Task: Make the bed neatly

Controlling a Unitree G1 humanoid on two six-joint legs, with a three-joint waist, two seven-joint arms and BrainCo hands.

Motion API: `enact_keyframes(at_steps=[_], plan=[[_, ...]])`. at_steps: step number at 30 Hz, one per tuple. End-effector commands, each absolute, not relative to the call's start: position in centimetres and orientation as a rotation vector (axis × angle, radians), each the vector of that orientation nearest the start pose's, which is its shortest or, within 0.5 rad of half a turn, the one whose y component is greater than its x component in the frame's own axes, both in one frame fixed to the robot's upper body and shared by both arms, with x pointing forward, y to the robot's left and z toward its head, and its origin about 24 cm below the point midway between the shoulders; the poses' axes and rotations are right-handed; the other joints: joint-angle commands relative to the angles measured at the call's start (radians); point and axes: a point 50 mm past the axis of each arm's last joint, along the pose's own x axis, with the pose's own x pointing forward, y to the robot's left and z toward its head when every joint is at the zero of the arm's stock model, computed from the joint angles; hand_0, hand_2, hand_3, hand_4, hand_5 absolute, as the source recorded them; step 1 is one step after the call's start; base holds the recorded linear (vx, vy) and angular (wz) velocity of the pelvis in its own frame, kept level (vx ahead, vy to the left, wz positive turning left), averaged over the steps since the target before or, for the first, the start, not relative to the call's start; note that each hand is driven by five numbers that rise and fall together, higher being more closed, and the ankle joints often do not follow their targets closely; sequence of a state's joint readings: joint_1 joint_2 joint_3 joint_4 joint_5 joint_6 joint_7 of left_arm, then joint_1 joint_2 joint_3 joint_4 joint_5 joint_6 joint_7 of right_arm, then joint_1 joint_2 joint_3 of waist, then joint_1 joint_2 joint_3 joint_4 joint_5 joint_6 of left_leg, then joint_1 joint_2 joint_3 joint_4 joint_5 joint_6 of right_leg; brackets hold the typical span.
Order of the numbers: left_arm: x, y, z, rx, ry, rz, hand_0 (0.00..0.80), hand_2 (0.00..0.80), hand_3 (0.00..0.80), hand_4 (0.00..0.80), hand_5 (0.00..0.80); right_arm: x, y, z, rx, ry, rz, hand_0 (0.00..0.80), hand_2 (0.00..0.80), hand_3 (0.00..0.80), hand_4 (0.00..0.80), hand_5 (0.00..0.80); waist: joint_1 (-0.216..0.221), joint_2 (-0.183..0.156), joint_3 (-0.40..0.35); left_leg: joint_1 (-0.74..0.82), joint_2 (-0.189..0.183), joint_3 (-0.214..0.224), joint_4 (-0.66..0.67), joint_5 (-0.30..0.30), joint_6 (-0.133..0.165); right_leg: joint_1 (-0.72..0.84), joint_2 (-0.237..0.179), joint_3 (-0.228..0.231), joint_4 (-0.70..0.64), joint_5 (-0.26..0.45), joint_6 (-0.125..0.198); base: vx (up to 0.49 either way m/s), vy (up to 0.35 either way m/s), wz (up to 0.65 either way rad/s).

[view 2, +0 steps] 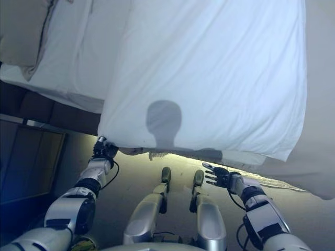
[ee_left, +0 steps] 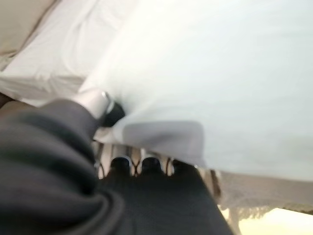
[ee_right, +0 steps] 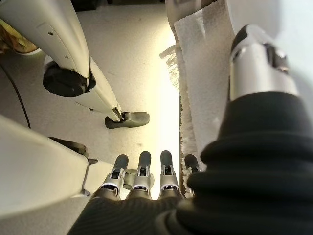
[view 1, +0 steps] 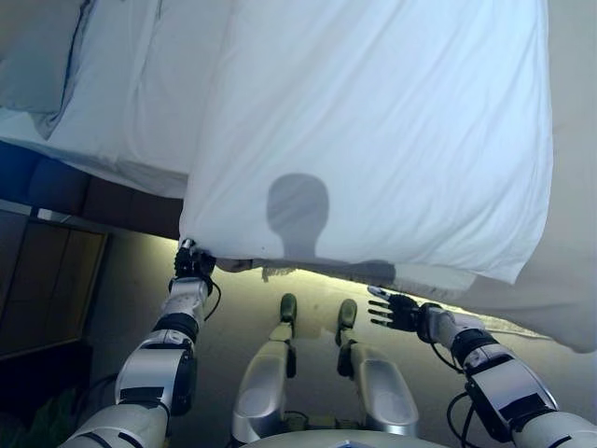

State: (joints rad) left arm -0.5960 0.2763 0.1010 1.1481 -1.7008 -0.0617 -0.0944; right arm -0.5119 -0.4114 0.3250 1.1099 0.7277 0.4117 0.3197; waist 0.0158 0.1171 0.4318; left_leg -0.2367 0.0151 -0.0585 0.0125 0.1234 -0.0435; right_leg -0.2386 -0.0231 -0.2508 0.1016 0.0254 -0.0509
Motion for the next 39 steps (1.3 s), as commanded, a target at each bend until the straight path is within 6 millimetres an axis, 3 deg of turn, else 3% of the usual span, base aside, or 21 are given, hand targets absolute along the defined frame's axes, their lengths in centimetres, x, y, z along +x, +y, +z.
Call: enact_keyframes(at_steps=[1, 10, 14, 24, 29, 30, 31, 39], plan=[[28.0, 35.2, 0.3, -1.321, -0.103, 0.814, 0.8, 0.8, 0.8, 0.8, 0.8, 26.6, -22.1, -7.1, 0.343, 0.975, 0.111, 0.0, 0.0, 0.0, 0.0, 0.0, 0.062, -0.06, -0.032, -0.016, -0.075, 0.015, 0.023, -0.027, -0.007, -0.017, -0.103, -0.016, 0.095, -0.062, 0.103, -0.044, 0.08, 0.0], [28.2, 39.6, 5.2, -1.256, -0.197, 0.844, 0.8, 0.8, 0.8, 0.8, 0.8, 27.7, -23.1, -6.0, 0.415, 0.885, 0.053, 0.0, 0.0, 0.0, 0.0, 0.0, 0.086, -0.058, -0.024, -0.03, -0.068, 0.009, 0.029, -0.026, 0.002, -0.023, -0.098, -0.033, 0.098, -0.06, 0.105, -0.05, 0.011, 0.03], [27.9, 40.4, 5.8, -1.254, -0.213, 0.851, 0.8, 0.8, 0.8, 0.8, 0.8, 28.5, -23.2, -5.2, 0.451, 0.833, 0.047, 0.0, 0.0, 0.0, 0.0, 0.0, 0.091, -0.06, -0.019, -0.042, -0.065, 0.009, 0.033, -0.025, 0.004, -0.035, -0.096, -0.035, 0.101, -0.057, 0.105, -0.052, -0.011, 0.15], [29.5, 37.3, 4.0, -1.264, -0.085, 0.758, 0.8, 0.8, 0.8, 0.8, 0.8, 29.9, -22.3, -4.4, 0.515, 0.762, -0.015, 0.0, 0.0, 0.0, 0.0, 0.0, 0.082, -0.08, -0.001, -0.068, -0.063, 0.015, 0.038, -0.024, 0.016, -0.08, -0.084, -0.012, 0.116, -0.043, 0.11, -0.033, -0.04, 0.02], [30.3, 35.3, 2.9, -1.302, -0.037, 0.743, 0.8, 0.8, 0.8, 0.8, 0.8, 29.9, -23.1, -4.3, 0.517, 0.779, -0.042, 0.0, 0.0, 0.0, 0.0, 0.0, 0.066, -0.086, 0.01, -0.077, -0.055, 0.036, 0.027, -0.015, 0.016, -0.101, -0.075, 0.011, 0.107, -0.025, 0.116, -0.008, -0.003, -0.02], [30.5, 34.8, 2.6, -1.319, -0.025, 0.738, 0.066, 0.066, 0.066, 0.066, 0.066, 29.9, -23.4, -4.3, 0.519, 0.782, -0.05, 0.0, 0.0, 0.0, 0.0, 0.0, 0.06, -0.086, 0.014, -0.079, -0.053, 0.039, 0.025, -0.013, 0.015, -0.105, -0.074, 0.017, 0.105, -0.021, 0.117, -0.016, 0.014, -0.1], [30.7, 34.6, 2.6, -1.333, -0.025, 0.729, 0.0, 0.0, 0.0, 0.0, 0.0, 29.9, -23.6, -4.2, 0.519, 0.779, -0.058, 0.0, 0.0, 0.0, 0.0, 0.0, 0.056, -0.086, 0.017, -0.081, -0.051, 0.043, 0.023, -0.011, 0.014, -0.109, -0.073, 0.022, 0.104, -0.019, 0.118, -0.022, 0.008, -0.16], [32.5, 31.5, 2.4, -1.403, 0.024, 0.655, 0.0, 0.0, 0.0, 0.0, 0.0, 30.3, -24.6, -3.6, 0.584, 0.742, -0.143, 0.0, 0.0, 0.0, 0.0, 0.0, 0.027, -0.089, 0.039, -0.111, -0.047, 0.057, 0.035, -0.006, 0.013, -0.153, -0.063, 0.053, 0.115, -0.005, 0.12, -0.013, -0.032, -0.08]])
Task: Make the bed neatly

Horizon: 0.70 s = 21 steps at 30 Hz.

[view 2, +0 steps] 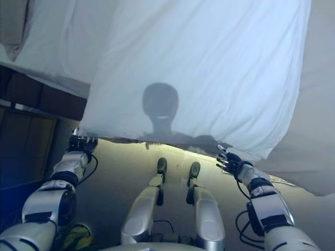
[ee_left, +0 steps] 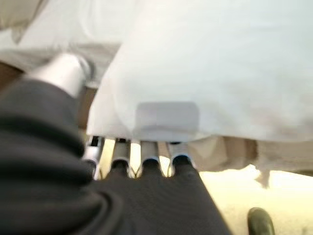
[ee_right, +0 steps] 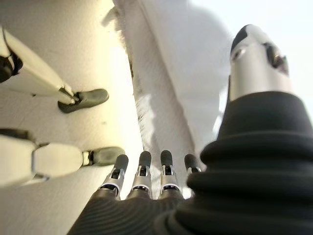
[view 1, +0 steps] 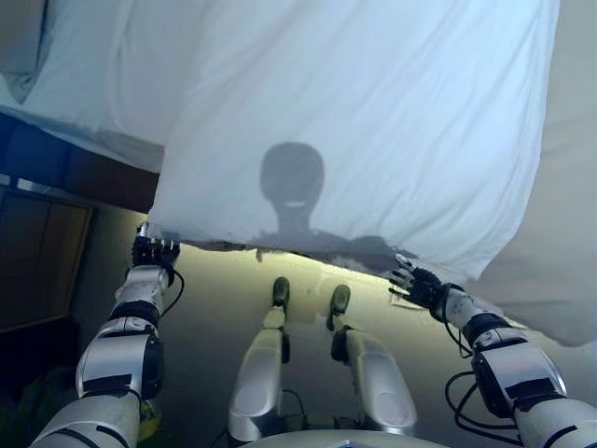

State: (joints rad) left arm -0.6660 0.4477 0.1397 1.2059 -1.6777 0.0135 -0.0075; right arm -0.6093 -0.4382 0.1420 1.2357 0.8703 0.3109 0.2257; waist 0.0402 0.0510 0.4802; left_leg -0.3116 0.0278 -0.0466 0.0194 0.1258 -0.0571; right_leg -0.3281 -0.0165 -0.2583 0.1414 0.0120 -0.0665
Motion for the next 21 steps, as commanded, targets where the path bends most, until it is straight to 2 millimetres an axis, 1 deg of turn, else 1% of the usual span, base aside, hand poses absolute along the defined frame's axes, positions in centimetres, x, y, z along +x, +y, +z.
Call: enact_keyframes(at_steps=[1, 3, 6, 9, 10, 11, 12, 13, 14, 15, 17, 20, 21], plan=[[32.7, 31.1, 2.4, -1.408, 0.035, 0.644, 0.0, 0.0, 0.0, 0.0, 0.0, 30.4, -24.7, -3.5, 0.585, 0.739, -0.148, 0.0, 0.0, 0.0, 0.0, 0.0, 0.001, -0.026, -0.007, -0.042, -0.06, 0.048, 0.031, -0.009, 0.028, -0.071, -0.068, 0.063, 0.076, 0.011, 0.136, -0.022, -0.085, -0.01], [33.0, 30.0, 1.9, -1.433, 0.063, 0.62, 0.0, 0.0, 0.0, 0.0, 0.0, 30.5, -24.6, -3.4, 0.598, 0.731, -0.163, 0.0, 0.0, 0.0, 0.0, 0.0, -0.003, -0.03, -0.002, -0.057, -0.063, 0.052, 0.042, -0.011, 0.03, -0.087, -0.066, 0.069, 0.079, 0.015, 0.136, -0.019, -0.083, -0.03], [32.9, 27.9, 0.5, -1.458, 0.119, 0.571, 0.0, 0.0, 0.0, 0.0, 0.0, 30.4, -24.2, -3.9, 0.644, 0.723, -0.195, 0.0, 0.0, 0.0, 0.0, 0.0, -0.01, -0.035, 0.003, -0.075, -0.066, 0.058, 0.061, -0.018, 0.035, -0.107, -0.061, 0.085, 0.085, 0.02, 0.136, -0.005, -0.08, -0.1], [32.4, 25.4, -1.3, -1.472, 0.198, 0.507, 0.0, 0.0, 0.0, 0.0, 0.0, 29.7, -24.1, -4.6, 0.696, 0.723, -0.22, 0.0, 0.0, 0.0, 0.0, 0.0, -0.017, -0.036, 0.008, -0.096, -0.071, 0.066, 0.086, -0.028, 0.04, -0.127, -0.06, 0.096, 0.093, 0.024, 0.135, -0.005, -0.063, -0.08], [32.2, 24.3, -2.0, -1.466, 0.237, 0.48, 0.0, 0.0, 0.0, 0.0, 0.0, 29.6, -23.9, -4.8, 0.727, 0.715, -0.23, 0.0, 0.0, 0.0, 0.0, 0.0, -0.019, -0.035, 0.01, -0.106, -0.075, 0.067, 0.098, -0.031, 0.042, -0.135, -0.061, 0.1, 0.097, 0.025, 0.135, -0.002, -0.064, -0.14], [32.2, 23.2, -2.4, -1.477, 0.259, 0.446, 0.0, 0.0, 0.0, 0.0, 0.0, 29.6, -23.8, -4.9, 0.761, 0.7, -0.242, 0.0, 0.0, 0.0, 0.0, 0.0, -0.022, -0.033, 0.013, -0.117, -0.078, 0.072, 0.113, -0.035, 0.043, -0.144, -0.063, 0.102, 0.104, 0.026, 0.135, -0.001, -0.058, -0.18], [32.1, 22.7, -2.6, -1.481, 0.271, 0.424, 0.0, 0.0, 0.0, 0.0, 0.0, 29.6, -23.9, -4.9, 0.778, 0.692, -0.255, 0.0, 0.0, 0.0, 0.0, 0.0, -0.022, -0.032, 0.012, -0.124, -0.078, 0.074, 0.122, -0.039, 0.045, -0.15, -0.064, 0.103, 0.109, 0.025, 0.135, -0.01, -0.064, -0.16], [32.0, 21.6, -3.0, -1.486, 0.285, 0.39, 0.0, 0.0, 0.0, 0.0, 0.0, 29.8, -23.8, -4.7, 0.811, 0.67, -0.268, 0.0, 0.0, 0.0, 0.0, 0.0, -0.025, -0.031, 0.017, -0.134, -0.081, 0.081, 0.141, -0.046, 0.047, -0.16, -0.067, 0.105, 0.119, 0.024, 0.135, -0.012, -0.058, -0.13], [32.0, 21.0, -3.1, -1.494, 0.293, 0.364, 0.0, 0.0, 0.0, 0.0, 0.0, 29.9, -23.7, -4.7, 0.833, 0.658, -0.278, 0.0, 0.0, 0.0, 0.0, 0.0, -0.025, -0.03, 0.018, -0.143, -0.081, 0.084, 0.152, -0.052, 0.048, -0.168, -0.067, 0.106, 0.127, 0.022, 0.135, -0.023, -0.082, -0.1], [31.9, 19.8, -3.4, -1.503, 0.31, 0.321, 0.0, 0.0, 0.0, 0.0, 0.0, 30.1, -23.5, -4.5, 0.874, 0.633, -0.287, 0.0, 0.0, 0.0, 0.0, 0.0, -0.029, -0.029, 0.024, -0.157, -0.084, 0.091, 0.174, -0.058, 0.05, -0.181, -0.069, 0.104, 0.142, 0.021, 0.134, -0.028, -0.078, -0.07], [31.9, 18.1, -3.5, -1.529, 0.316, 0.258, 0.0, 0.0, 0.0, 0.0, 0.0, 30.5, -23.4, -4.2, 0.925, 0.597, -0.311, 0.0, 0.0, 0.0, 0.0, 0.0, -0.029, -0.022, 0.031, -0.19, -0.087, 0.099, 0.214, -0.07, 0.052, -0.21, -0.069, 0.104, 0.177, 0.012, 0.133, -0.025, -0.075, -0.09], [32.1, 16.2, -3.0, -1.619, 0.259, 0.188, 0.0, 0.0, 0.0, 0.0, 0.0, 31.0, -23.7, -3.6, 0.987, 0.554, -0.348, 0.0, 0.0, 0.0, 0.0, 0.0, -0.032, -0.01, 0.038, -0.236, -0.088, 0.11, 0.265, -0.09, 0.053, -0.256, -0.07, 0.107, 0.233, -0.007, 0.131, -0.011, -0.062, -0.14], [32.2, 16.0, -2.8, -1.651, 0.229, 0.178, 0.0, 0.0, 0.0, 0.0, 0.0, 31.1, -23.9, -3.4, 1.006, 0.541, -0.365, 0.0, 0.0, 0.0, 0.0, 0.0, -0.033, -0.007, 0.039, -0.249, -0.087, 0.111, 0.285, -0.107, 0.053, -0.272, -0.07, 0.111, 0.257, -0.023, 0.132, -0.003, -0.061, -0.05]])
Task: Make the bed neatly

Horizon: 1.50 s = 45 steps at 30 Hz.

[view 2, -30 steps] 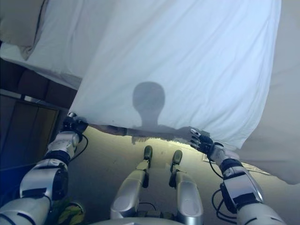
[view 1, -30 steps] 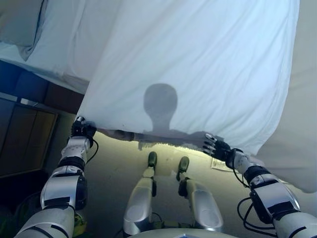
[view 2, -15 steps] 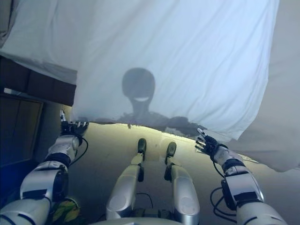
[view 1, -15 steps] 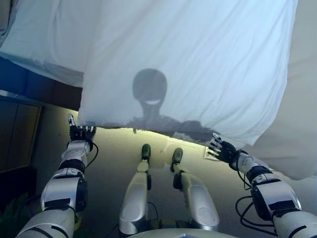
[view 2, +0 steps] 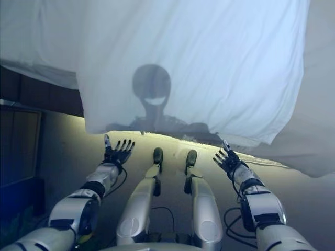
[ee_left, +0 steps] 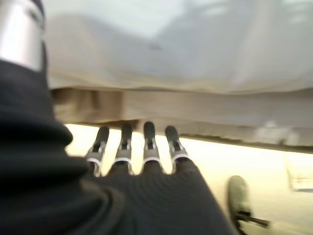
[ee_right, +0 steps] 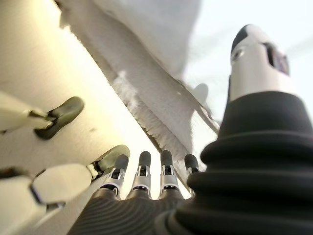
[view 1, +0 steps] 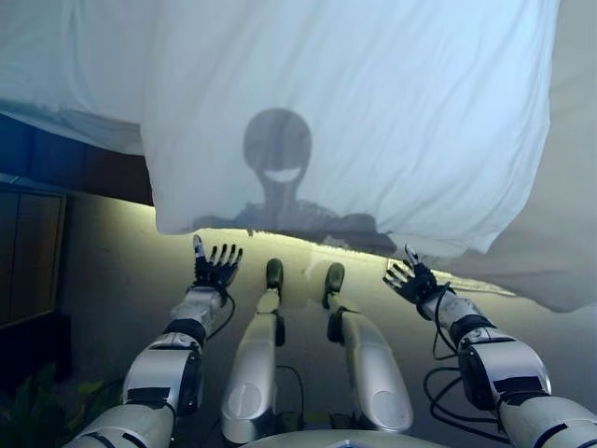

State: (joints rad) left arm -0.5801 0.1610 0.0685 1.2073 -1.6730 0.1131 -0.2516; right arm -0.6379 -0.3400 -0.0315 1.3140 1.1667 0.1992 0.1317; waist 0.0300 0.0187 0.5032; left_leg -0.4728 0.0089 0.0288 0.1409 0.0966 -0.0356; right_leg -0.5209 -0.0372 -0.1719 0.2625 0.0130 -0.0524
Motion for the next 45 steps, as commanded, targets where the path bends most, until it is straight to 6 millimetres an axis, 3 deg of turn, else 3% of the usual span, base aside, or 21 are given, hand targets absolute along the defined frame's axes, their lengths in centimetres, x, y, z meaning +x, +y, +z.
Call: enact_keyframes(at_steps=[1, 5, 10, 17, 24, 35, 36, 38, 45], plan=[[32.2, 15.7, -2.6, -1.675, 0.206, 0.169, 0.0, 0.0, 0.0, 0.0, 0.0, 31.2, -24.1, -3.3, 1.028, 0.527, -0.383, 0.0, 0.0, 0.0, 0.0, 0.0, -0.025, 0.029, 0.017, -0.103, -0.068, 0.037, 0.18, -0.085, 0.033, -0.097, -0.048, 0.029, 0.154, -0.029, 0.117, 0.002, -0.05, 0.02], [32.3, 14.9, -1.7, -1.745, 0.105, 0.136, 0.0, 0.0, 0.0, 0.0, 0.0, 31.2, -24.6, -3.1, 1.118, 0.46, -0.444, 0.0, 0.0, 0.0, 0.0, 0.0, -0.03, 0.05, 0.017, -0.153, -0.07, 0.042, 0.224, -0.107, 0.042, -0.167, -0.044, 0.042, 0.218, -0.045, 0.111, -0.022, -0.03, -0.07], [32.1, 14.4, -1.1, -1.713, 0.117, 0.114, 0.0, 0.0, 0.0, 0.0, 0.0, 31.7, -26.3, -1.7, 1.157, 0.345, -0.483, 0.0, 0.0, 0.0, 0.0, 0.0, -0.028, 0.076, 0.017, -0.222, -0.077, 0.046, 0.291, -0.129, 0.055, -0.246, -0.047, 0.048, 0.294, -0.06, 0.103, -0.024, 0.003, -0.06], [31.1, 16.2, -1.5, -1.678, 0.1, 0.138, 0.0, 0.0, 0.0, 0.0, 0.0, 31.9, -29.9, 0.6, 1.163, 0.224, -0.535, 0.0, 0.0, 0.0, 0.0, 0.0, -0.018, 0.101, 0.017, -0.295, -0.078, 0.055, 0.365, -0.153, 0.065, -0.32, -0.058, 0.057, 0.367, -0.076, 0.094, -0.005, -0.005, -0.07], [30.8, 17.6, -0.9, -1.646, 0.073, 0.114, 0.0, 0.0, 0.0, 0.0, 0.0, 33.4, -31.8, 4.5, 1.144, 0.083, -0.496, 0.0, 0.0, 0.0, 0.0, 0.0, -0.003, 0.12, 0.017, -0.352, -0.075, 0.055, 0.41, -0.161, 0.065, -0.377, -0.058, 0.06, 0.422, -0.086, 0.084, 0.012, -0.01, -0.02], [31.0, 19.3, 0.1, -1.604, 0.069, 0.09, 0.0, 0.0, 0.0, 0.0, 0.0, 35.5, -33.7, 10.8, 1.057, -0.065, -0.437, 0.0, 0.0, 0.0, 0.0, 0.0, 0.034, 0.117, 0.017, -0.396, -0.057, 0.04, 0.451, -0.162, 0.056, -0.401, -0.079, 0.028, 0.475, -0.099, 0.075, 0.045, -0.085, 0.01], [31.1, 19.4, 0.2, -1.6, 0.067, 0.089, 0.0, 0.0, 0.0, 0.0, 0.0, 35.6, -33.9, 11.3, 1.048, -0.076, -0.435, 0.0, 0.0, 0.0, 0.0, 0.0, 0.037, 0.117, 0.017, -0.388, -0.06, 0.029, 0.46, -0.185, 0.051, -0.393, -0.077, 0.038, 0.488, -0.121, 0.083, 0.049, -0.079, 0.09], [31.1, 19.8, 0.4, -1.595, 0.061, 0.087, 0.0, 0.0, 0.0, 0.0, 0.0, 36.0, -33.9, 12.6, 1.028, -0.1, -0.424, 0.0, 0.0, 0.0, 0.0, 0.0, 0.043, 0.118, 0.017, -0.404, -0.055, 0.034, 0.455, -0.162, 0.055, -0.406, -0.083, 0.022, 0.481, -0.102, 0.074, 0.031, -0.074, 0.08], [31.2, 20.9, 1.1, -1.582, 0.036, 0.08, 0.0, 0.0, 0.0, 0.0, 0.0, 37.0, -34.2, 16.8, 0.968, -0.186, -0.38, 0.0, 0.0, 0.0, 0.0, 0.0, 0.066, 0.122, 0.017, -0.411, -0.055, 0.011, 0.463, -0.178, 0.047, -0.411, -0.088, 0.019, 0.503, -0.13, 0.076, 0.041, -0.071, 0.11]])
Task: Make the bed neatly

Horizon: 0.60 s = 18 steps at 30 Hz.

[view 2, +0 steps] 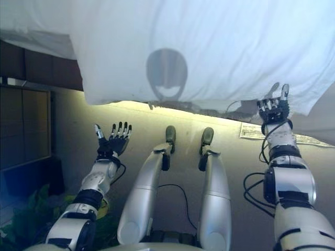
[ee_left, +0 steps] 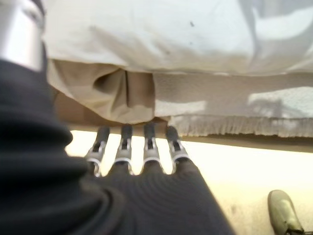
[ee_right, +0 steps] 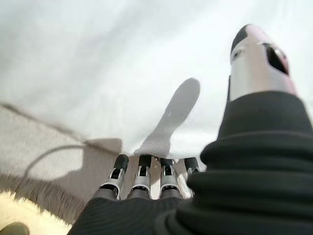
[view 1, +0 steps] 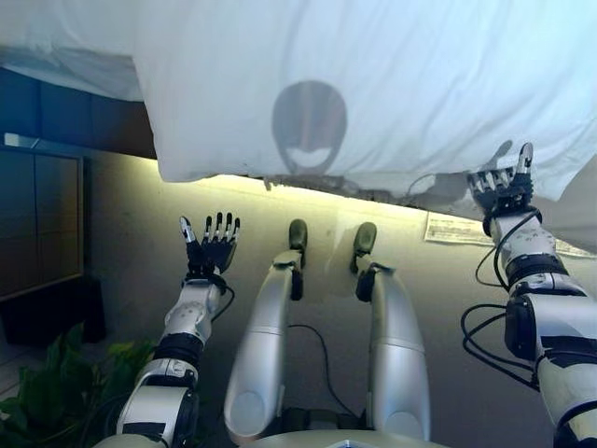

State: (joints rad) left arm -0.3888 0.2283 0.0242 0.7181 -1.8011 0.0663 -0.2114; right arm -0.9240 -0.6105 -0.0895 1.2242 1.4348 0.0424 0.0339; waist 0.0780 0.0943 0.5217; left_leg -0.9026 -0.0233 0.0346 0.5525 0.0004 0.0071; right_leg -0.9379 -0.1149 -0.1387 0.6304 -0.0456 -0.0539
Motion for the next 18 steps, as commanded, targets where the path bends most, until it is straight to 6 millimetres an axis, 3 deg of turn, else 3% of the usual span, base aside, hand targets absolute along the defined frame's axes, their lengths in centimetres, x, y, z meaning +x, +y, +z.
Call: enact_keyframes(at_steps=[1, 6, 7, 8, 9, 10, 14, 18], plan=[[31.1, 21.1, 1.0, -1.58, 0.038, 0.084, 0.0, 0.0, 0.0, 0.0, 0.0, 37.1, -34.2, 17.3, 0.962, -0.196, -0.375, 0.0, 0.0, 0.0, 0.0, 0.0, 0.021, 0.047, -0.002, 0.004, -0.019, 0.012, 0.049, -0.062, 0.007, -0.006, -0.016, -0.029, 0.133, -0.055, 0.07, 0.032, -0.08, 0.17], [30.9, 21.7, 0.7, -1.571, 0.056, 0.091, 0.0, 0.0, 0.0, 0.0, 0.0, 37.7, -33.5, 18.9, 0.926, -0.218, -0.318, 0.0, 0.0, 0.0, 0.0, 0.0, 0.027, 0.046, -0.002, 0.008, -0.021, -0.007, 0.057, -0.079, 0.0, -0.003, -0.01, -0.019, 0.146, -0.077, 0.074, 0.022, -0.042, 0.1], [30.9, 21.7, 0.6, -1.572, 0.06, 0.092, 0.0, 0.0, 0.0, 0.0, 0.0, 37.9, -33.2, 18.9, 0.915, -0.208, -0.311, 0.0, 0.0, 0.0, 0.0, 0.0, 0.029, 0.046, -0.002, 0.001, -0.017, 0.001, 0.049, -0.058, 0.004, -0.01, -0.014, -0.033, 0.139, -0.059, 0.066, 0.02, -0.012, 0.09], [30.9, 21.7, 0.6, -1.573, 0.06, 0.091, 0.0, 0.0, 0.0, 0.0, 0.0, 37.9, -33.1, 18.8, 0.906, -0.201, -0.311, 0.072, 0.072, 0.072, 0.072, 0.072, 0.028, 0.045, -0.002, 0.011, -0.019, -0.007, 0.052, -0.072, 0.001, -0.002, -0.01, -0.023, 0.144, -0.072, 0.071, 0.017, -0.005, 0.06], [30.9, 21.7, 0.6, -1.575, 0.061, 0.09, 0.0, 0.0, 0.0, 0.0, 0.0, 37.9, -33.0, 18.6, 0.893, -0.187, -0.313, 0.486, 0.486, 0.486, 0.486, 0.486, 0.027, 0.043, -0.002, 0.017, -0.019, -0.009, 0.052, -0.077, 0.0, 0.004, -0.008, -0.021, 0.144, -0.078, 0.073, 0.0, 0.0, 0.0], [30.9, 21.7, 0.5, -1.576, 0.063, 0.088, 0.0, 0.0, 0.0, 0.0, 0.0, 37.9, -33.0, 18.2, 0.877, -0.166, -0.32, 0.8, 0.8, 0.8, 0.8, 0.8, 0.026, 0.043, -0.002, 0.01, -0.015, 0.001, 0.045, -0.057, 0.003, -0.001, -0.013, -0.033, 0.134, -0.06, 0.066, 0.0, 0.0, 0.0], [31.0, 21.5, 0.5, -1.573, 0.066, 0.064, 0.0, 0.0, 0.0, 0.0, 0.0, 37.7, -32.9, 16.6, 0.867, -0.095, -0.333, 0.8, 0.8, 0.8, 0.8, 0.8, 0.022, 0.04, -0.002, 0.033, -0.016, -0.006, 0.044, -0.075, -0.002, 0.02, -0.009, -0.023, 0.134, -0.077, 0.072, 0.006, 0.002, -0.03], [30.9, 21.4, 0.2, -1.569, 0.074, 0.052, 0.0, 0.0, 0.0, 0.0, 0.0, 37.3, -33.0, 14.8, 0.844, -0.022, -0.367, 0.8, 0.8, 0.8, 0.8, 0.8, 0.02, 0.041, -0.002, 0.049, -0.012, 0.005, 0.02, -0.047, 0.0, 0.034, -0.011, -0.038, 0.1, -0.047, 0.064, -0.032, 0.006, 0.0]])
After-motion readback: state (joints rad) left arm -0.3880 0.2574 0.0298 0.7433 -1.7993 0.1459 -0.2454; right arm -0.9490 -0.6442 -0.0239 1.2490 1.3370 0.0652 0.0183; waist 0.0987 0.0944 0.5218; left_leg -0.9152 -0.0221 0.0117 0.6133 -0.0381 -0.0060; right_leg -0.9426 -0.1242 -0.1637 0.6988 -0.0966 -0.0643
